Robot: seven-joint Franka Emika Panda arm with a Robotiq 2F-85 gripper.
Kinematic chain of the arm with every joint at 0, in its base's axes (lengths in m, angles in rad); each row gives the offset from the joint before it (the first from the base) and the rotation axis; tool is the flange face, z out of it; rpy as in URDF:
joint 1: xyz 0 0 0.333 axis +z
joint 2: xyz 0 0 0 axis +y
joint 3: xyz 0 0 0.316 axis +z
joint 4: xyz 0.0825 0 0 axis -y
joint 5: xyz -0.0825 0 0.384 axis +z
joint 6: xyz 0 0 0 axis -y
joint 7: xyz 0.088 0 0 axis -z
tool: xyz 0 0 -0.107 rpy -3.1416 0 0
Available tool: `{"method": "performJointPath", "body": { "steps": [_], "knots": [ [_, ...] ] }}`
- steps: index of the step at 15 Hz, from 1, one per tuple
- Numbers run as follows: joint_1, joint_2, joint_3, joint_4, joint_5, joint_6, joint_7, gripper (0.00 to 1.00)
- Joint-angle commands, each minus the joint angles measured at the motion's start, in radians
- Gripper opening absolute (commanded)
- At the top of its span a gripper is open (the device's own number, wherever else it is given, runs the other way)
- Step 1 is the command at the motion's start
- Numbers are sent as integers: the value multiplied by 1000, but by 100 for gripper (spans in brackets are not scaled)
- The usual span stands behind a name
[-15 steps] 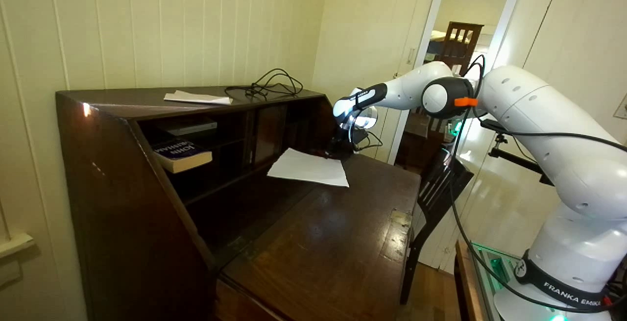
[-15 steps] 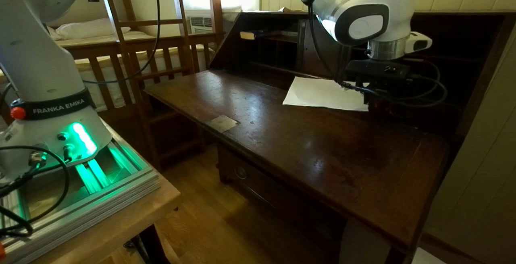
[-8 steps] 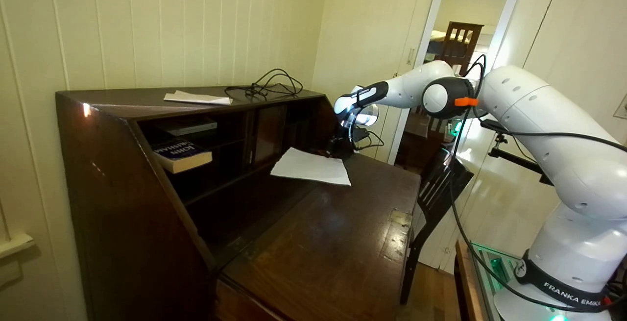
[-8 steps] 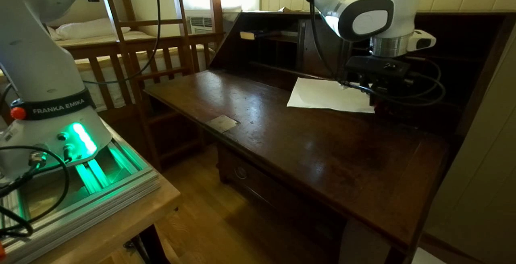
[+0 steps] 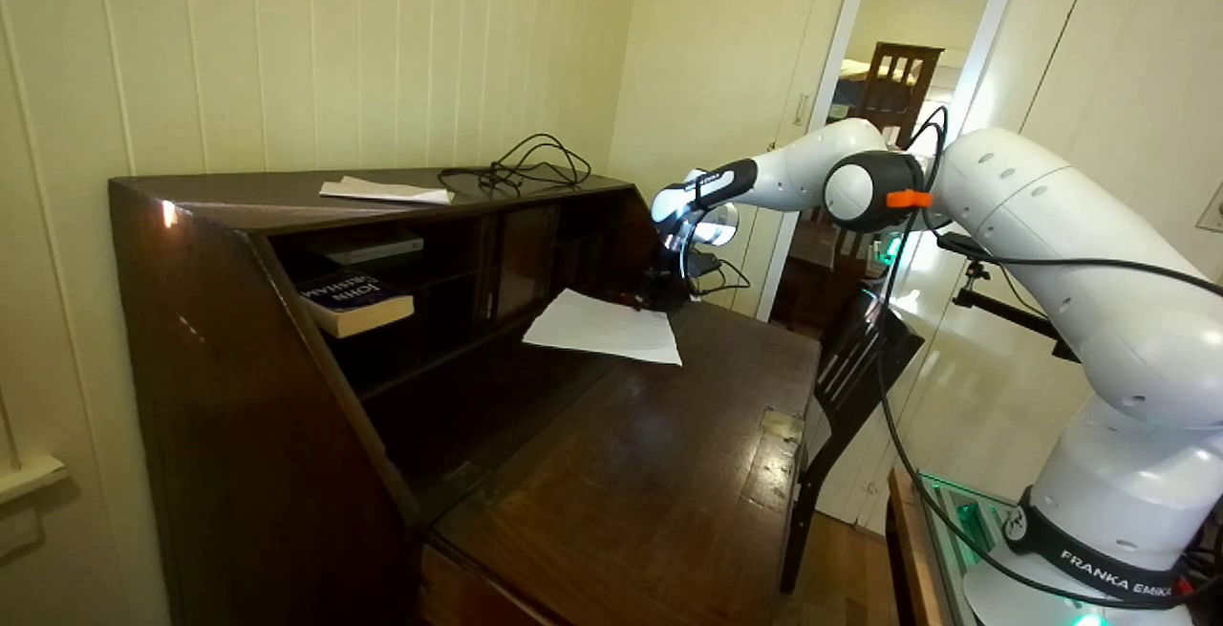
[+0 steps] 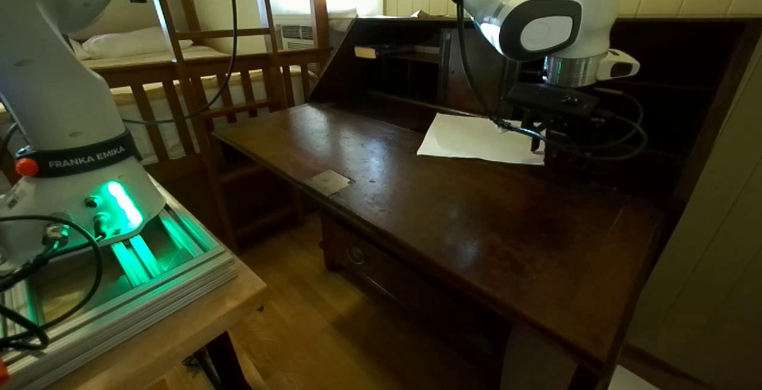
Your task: Put the red scissors on the top counter
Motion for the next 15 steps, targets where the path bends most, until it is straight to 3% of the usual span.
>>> {"method": "performJointPath", "body": {
  "steps": [1,15],
  "knots": [
    [-2,7,1,25,6,-30,25,100],
    [-38,67,21,128,20,-11,52,100]
  ]
}}
